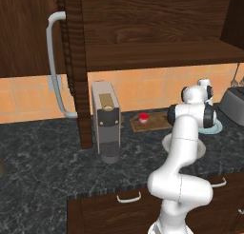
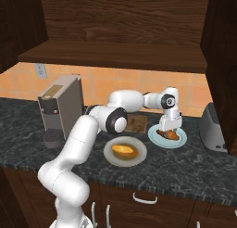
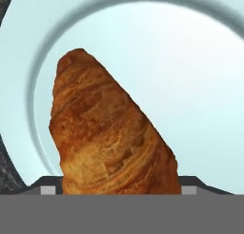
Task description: From the different types of pastries on the counter, select a croissant and place it on the cutting board. Then retrieve a jar of jam from the cabinet and place it alongside the croissant on the cutting board.
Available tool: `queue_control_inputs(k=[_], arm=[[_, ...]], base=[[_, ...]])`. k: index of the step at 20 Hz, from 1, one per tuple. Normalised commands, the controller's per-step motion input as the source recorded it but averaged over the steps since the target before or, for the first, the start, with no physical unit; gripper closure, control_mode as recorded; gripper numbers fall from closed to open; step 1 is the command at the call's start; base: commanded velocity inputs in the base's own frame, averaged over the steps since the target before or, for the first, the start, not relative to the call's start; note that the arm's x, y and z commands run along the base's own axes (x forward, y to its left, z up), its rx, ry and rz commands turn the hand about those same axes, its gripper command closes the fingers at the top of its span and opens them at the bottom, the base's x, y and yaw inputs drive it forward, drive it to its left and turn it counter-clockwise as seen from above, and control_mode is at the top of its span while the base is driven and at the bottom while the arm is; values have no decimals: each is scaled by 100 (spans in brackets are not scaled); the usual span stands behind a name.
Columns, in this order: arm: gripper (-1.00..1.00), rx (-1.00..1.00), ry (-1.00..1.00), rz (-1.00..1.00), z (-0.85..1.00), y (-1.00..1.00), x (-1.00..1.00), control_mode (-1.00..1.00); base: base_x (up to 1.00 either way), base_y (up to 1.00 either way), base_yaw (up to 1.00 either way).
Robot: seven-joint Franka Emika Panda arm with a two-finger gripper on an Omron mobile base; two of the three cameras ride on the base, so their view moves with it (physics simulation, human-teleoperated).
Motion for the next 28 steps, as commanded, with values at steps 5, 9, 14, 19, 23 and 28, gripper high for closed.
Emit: queue_control_inputs(k=[5, 9, 14, 19, 23, 28], arm=[[100, 0, 2, 3, 1, 5, -4, -100], [100, 0, 1, 2, 27, 7, -5, -100], [100, 0, -2, 0, 14, 1, -13, -100], [100, 0, -7, 0, 3, 9, -17, -100], [100, -1, -11, 0, 6, 30, -5, -100], [100, -3, -11, 0, 25, 42, 0, -100]], base=[[0, 0, 0], [0, 0, 0], [0, 0, 0], [0, 0, 0], [0, 0, 0], [0, 0, 0]])
